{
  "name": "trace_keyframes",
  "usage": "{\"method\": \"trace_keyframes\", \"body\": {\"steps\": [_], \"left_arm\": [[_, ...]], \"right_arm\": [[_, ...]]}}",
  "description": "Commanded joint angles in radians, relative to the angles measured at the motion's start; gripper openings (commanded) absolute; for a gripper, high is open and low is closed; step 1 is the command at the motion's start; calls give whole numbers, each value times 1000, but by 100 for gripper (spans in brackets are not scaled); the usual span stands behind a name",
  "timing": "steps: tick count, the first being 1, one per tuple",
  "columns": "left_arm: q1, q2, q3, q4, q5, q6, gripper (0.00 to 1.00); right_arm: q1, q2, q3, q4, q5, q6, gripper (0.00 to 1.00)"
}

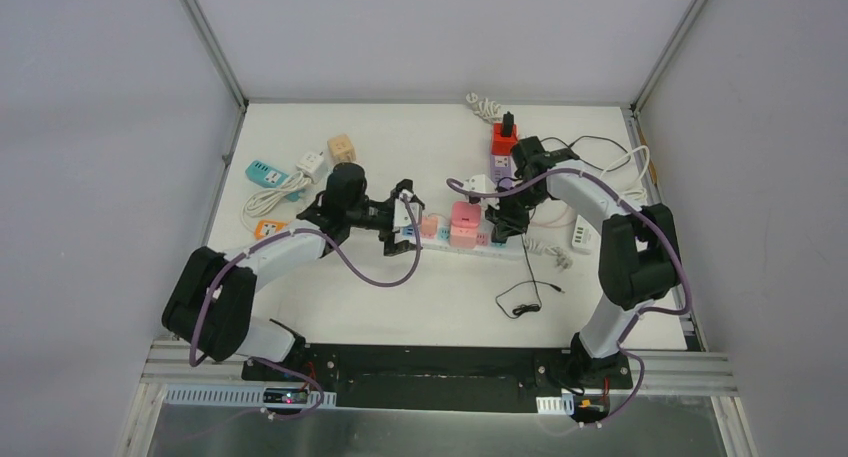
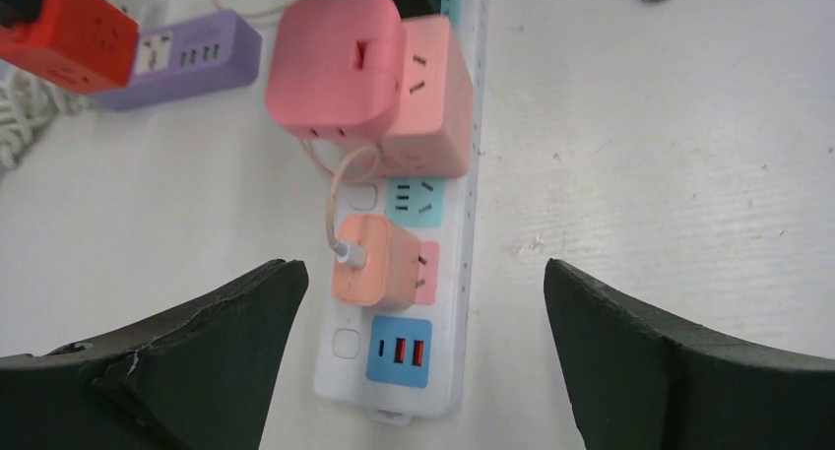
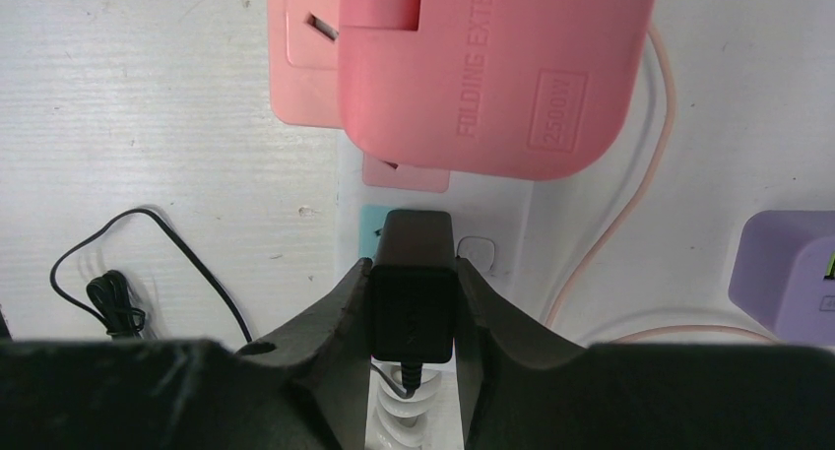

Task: Pull the plug off the socket
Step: Remove the plug from the socket.

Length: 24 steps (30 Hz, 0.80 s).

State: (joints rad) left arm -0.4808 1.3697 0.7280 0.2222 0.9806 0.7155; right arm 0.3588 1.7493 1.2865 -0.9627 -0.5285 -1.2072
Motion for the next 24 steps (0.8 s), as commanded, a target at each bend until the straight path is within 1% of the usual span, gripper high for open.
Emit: {"method": "trace_keyframes", "body": {"steps": [1,3,7,13,15,18,24], "left_arm": [[7,95,82,-156,-7,219,99],[6,135,112,-182,-13,248,98],[5,198,127,-135,-66,243,95],[3,233,109,-33,-18,211,90],[-5,249,89,30,-17,181,89],[-10,269,61,150,-17,110,85],[-20,287,67,179,-34,70,74]], "right_arm": [[-6,-13,-43,-77,-5,-68,0],[-7,-20,-50,-66,-2,-68,0],[-9,-37,-65,-44,-4,-68,0],[-9,-39,-64,-42,-13,-70,0],[-9,-40,-67,-39,-14,-72,0],[-9,-40,-72,-35,-14,-74,0],[-9,-42,-81,-21,-15,-74,0]]}}
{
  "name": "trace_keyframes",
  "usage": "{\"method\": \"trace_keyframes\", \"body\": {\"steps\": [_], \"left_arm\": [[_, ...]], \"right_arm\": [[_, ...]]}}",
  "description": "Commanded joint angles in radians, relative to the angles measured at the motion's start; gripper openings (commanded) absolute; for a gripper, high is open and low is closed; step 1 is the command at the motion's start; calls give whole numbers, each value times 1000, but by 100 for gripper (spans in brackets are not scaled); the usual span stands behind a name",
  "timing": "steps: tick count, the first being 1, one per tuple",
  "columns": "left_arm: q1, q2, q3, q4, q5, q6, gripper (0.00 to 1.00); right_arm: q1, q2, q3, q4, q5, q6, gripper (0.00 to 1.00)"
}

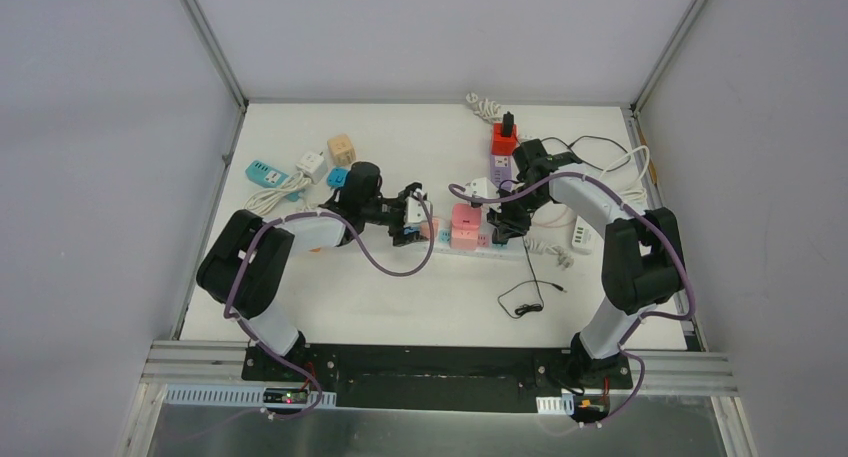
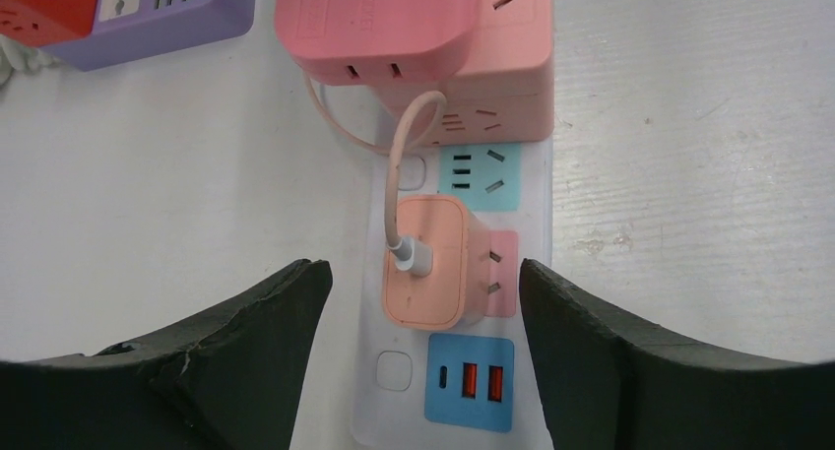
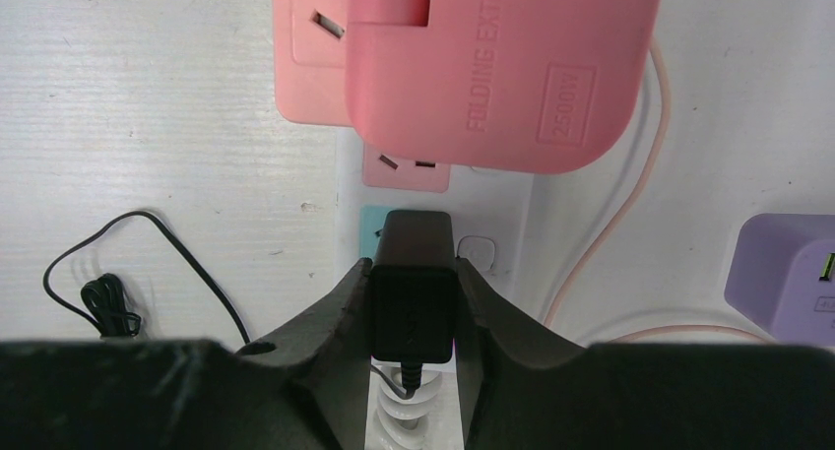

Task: Pull the plug off the socket
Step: Remove the plug from the socket.

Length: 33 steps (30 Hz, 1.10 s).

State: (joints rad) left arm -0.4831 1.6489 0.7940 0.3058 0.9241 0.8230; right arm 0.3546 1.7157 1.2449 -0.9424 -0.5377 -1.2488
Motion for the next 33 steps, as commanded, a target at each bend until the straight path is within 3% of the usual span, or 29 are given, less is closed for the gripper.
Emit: {"method": "trace_keyframes", "body": {"steps": [1,10,11,13,14,18,22,28,33], "left_arm": [[-21,11,0,100,19,-46,71],[-26,23,22,64,32,-66,50],[-27,25,27,46,32,-59,46],[-30,30,38,25,25,-60,24],[-31,31,43,19,21,-64,22],[-35,32,46,3,25,-51,19],[-35,38,64,-46,32,-25,8],[-38,46,75,-74,35,-9,4],[-43,50,77,-92,30,10,3]], "right_arm": [[-5,-9,-41,-40,-5,-32,0],[-4,-16,-52,-28,-11,-34,0],[-5,-16,-53,-28,-13,-33,0],[-6,-15,-49,-28,-16,-27,0],[-7,-13,-48,-26,-17,-22,0],[-12,-12,-38,-23,-32,6,0],[-10,-41,-61,7,-41,17,0],[58,-190,-241,206,-19,20,0],[89,-194,-242,192,-23,35,0]]}}
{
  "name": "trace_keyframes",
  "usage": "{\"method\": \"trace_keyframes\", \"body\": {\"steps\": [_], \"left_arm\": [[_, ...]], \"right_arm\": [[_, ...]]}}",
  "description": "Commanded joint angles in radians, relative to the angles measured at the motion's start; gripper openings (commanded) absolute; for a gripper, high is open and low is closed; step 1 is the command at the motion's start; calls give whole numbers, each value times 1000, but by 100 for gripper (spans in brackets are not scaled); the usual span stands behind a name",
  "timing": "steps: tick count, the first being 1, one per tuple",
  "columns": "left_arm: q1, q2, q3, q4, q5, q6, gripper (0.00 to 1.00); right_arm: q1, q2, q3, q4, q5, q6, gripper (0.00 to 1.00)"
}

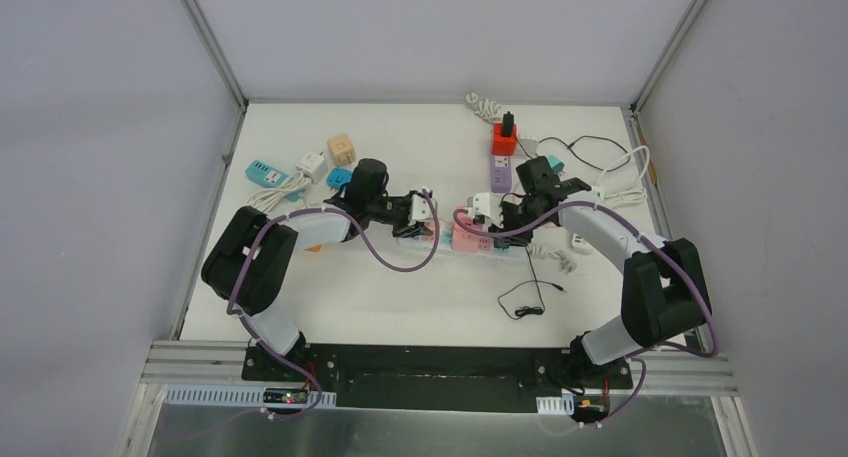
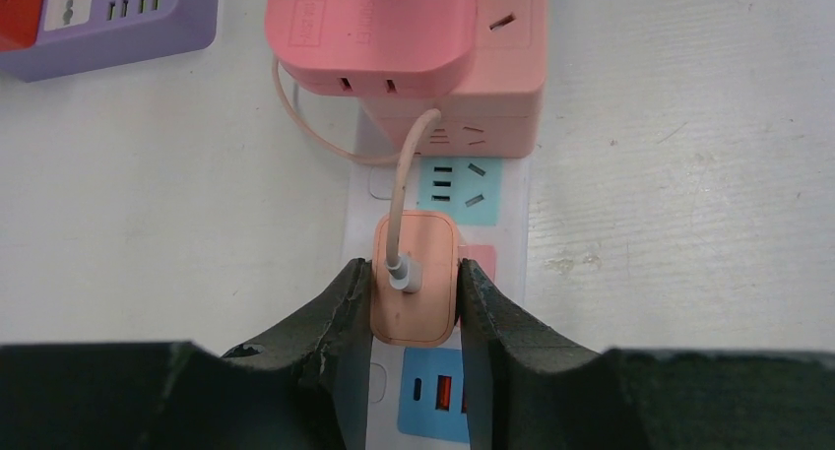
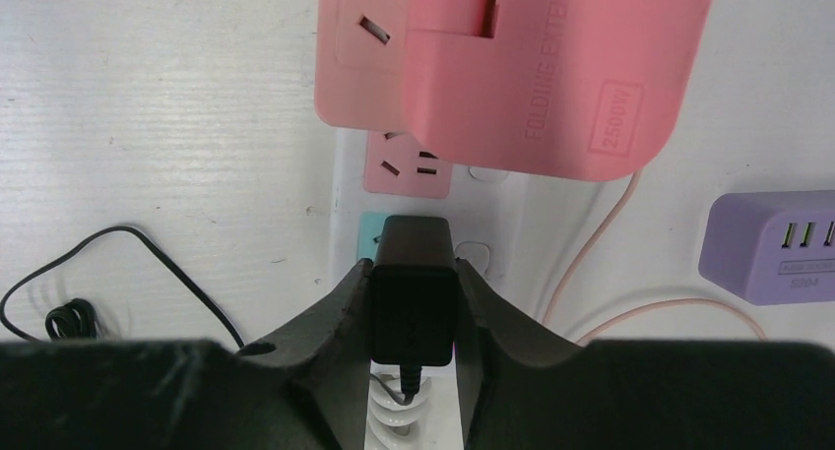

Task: Pull the plug off the socket
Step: Remove the plug from the socket.

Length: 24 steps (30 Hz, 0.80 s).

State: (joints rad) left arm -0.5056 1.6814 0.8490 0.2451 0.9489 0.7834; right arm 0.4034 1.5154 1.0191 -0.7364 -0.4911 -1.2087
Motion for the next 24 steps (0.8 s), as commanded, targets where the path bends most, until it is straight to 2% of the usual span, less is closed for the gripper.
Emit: {"method": "trace_keyframes", "body": {"steps": [1,6,12,16,20,24], "left_arm": [[-22,17,24,-35,6,56,2],[-26,20,26,-56,11,84,2],[-29,27,39,-87,13,104,1],[-30,28,44,-101,16,109,1],[-31,33,51,-111,20,108,1],[-31,34,55,-120,17,114,1]], "right_arm": [[34,16,-7,-33,-82,-4,0],[-45,111,89,-156,-195,32,0],[-88,176,128,-203,-195,65,0],[-48,130,74,-139,-123,40,0],[53,93,57,-75,-29,65,0],[109,108,69,-72,-13,85,0]]}}
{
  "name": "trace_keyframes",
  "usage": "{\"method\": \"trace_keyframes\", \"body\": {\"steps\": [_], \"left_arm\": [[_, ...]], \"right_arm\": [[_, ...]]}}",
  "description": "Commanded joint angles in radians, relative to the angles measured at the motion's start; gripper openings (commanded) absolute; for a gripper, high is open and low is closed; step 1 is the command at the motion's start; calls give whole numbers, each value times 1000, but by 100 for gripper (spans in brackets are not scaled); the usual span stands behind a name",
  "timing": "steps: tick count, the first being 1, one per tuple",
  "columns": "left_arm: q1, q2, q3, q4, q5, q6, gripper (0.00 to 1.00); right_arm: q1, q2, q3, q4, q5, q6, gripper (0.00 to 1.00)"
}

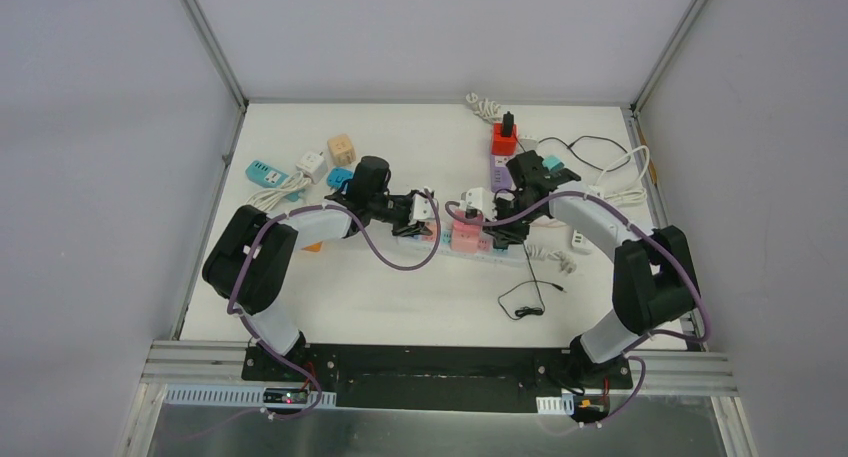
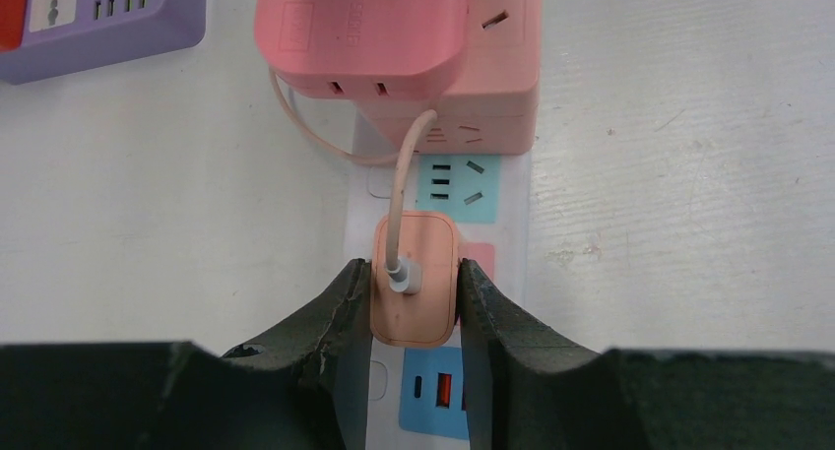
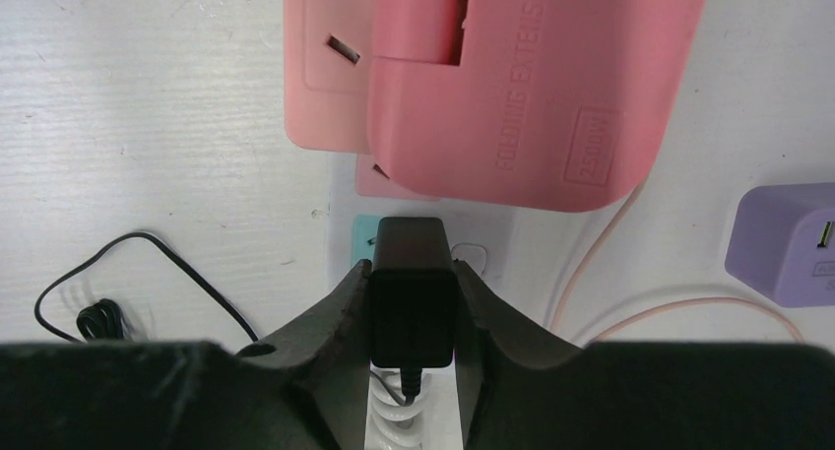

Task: Pull the plug off the socket
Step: Remove the plug from the socket.

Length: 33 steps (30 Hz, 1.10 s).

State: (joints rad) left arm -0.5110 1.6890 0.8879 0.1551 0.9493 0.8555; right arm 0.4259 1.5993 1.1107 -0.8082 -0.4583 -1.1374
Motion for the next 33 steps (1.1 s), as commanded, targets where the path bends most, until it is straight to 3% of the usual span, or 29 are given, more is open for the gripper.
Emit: {"method": "trace_keyframes", "body": {"steps": [1,5,11,15,20,23,33], "left_arm": [[-26,27,15,-32,17,43,1],[-26,27,16,-38,13,48,1],[-26,28,17,-41,14,53,0],[-27,29,18,-43,19,53,1],[-28,30,20,-47,19,55,1],[-29,31,20,-49,19,57,1],[-29,39,32,-70,22,56,0]], "right_arm": [[84,27,-23,-2,-45,14,0],[18,34,-15,-57,-88,-21,0],[-99,9,-76,-145,-140,-219,0],[-80,10,-60,-104,-153,-144,0],[60,9,-40,-19,-128,-11,0],[85,21,-19,-22,-117,22,0],[-91,-10,-72,-100,-153,-144,0]]}}
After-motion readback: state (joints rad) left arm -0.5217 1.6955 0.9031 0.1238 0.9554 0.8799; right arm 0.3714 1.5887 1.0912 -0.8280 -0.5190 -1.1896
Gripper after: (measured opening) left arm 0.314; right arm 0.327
